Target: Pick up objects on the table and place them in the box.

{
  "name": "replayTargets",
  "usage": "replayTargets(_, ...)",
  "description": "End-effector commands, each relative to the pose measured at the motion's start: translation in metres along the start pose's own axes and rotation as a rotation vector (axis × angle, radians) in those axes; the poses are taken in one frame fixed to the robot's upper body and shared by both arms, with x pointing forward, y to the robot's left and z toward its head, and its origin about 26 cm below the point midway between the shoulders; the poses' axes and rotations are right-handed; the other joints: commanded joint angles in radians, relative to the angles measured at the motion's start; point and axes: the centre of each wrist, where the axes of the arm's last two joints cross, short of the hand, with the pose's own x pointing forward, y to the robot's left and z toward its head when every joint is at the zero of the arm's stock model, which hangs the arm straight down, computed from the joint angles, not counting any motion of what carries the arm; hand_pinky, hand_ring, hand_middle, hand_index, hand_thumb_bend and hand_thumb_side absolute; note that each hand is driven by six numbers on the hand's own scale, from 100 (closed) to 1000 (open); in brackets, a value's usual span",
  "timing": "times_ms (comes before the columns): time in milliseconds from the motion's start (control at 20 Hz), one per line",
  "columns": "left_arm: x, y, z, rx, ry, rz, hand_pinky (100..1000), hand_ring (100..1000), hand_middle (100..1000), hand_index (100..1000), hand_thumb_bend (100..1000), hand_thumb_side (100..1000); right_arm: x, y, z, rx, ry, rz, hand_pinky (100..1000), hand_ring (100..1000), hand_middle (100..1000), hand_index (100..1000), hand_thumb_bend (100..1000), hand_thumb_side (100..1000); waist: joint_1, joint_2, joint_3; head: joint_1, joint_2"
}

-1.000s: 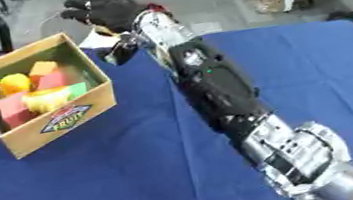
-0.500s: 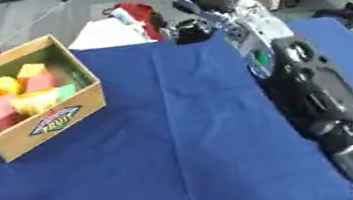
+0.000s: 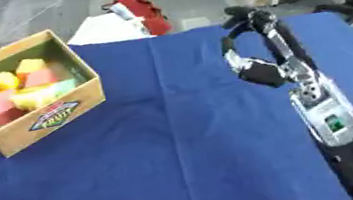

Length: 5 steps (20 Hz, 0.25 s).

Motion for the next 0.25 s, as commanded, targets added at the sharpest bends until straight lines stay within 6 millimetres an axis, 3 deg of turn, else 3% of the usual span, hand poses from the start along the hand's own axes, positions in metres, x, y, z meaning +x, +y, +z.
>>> replayTargets(50,0.005,0.003,-0.003,0.009,-0.02,-0.01,692,573,592,767,100,763,0.005,0.005,0.005,-0.043,0.014,-0.082,755,610,643,874,100,468,0.017,-0.02,-0.003,0.023,0.019)
replayTargets(250,0.004,0.003,-0.002,0.01,-0.017,-0.007,692,573,592,767,100,764,0.002,0.021,0.02,-0.074,0.076,-0.154,749,599,629,863,100,470,0.026,-0.016,-0.01,0.046,0.05)
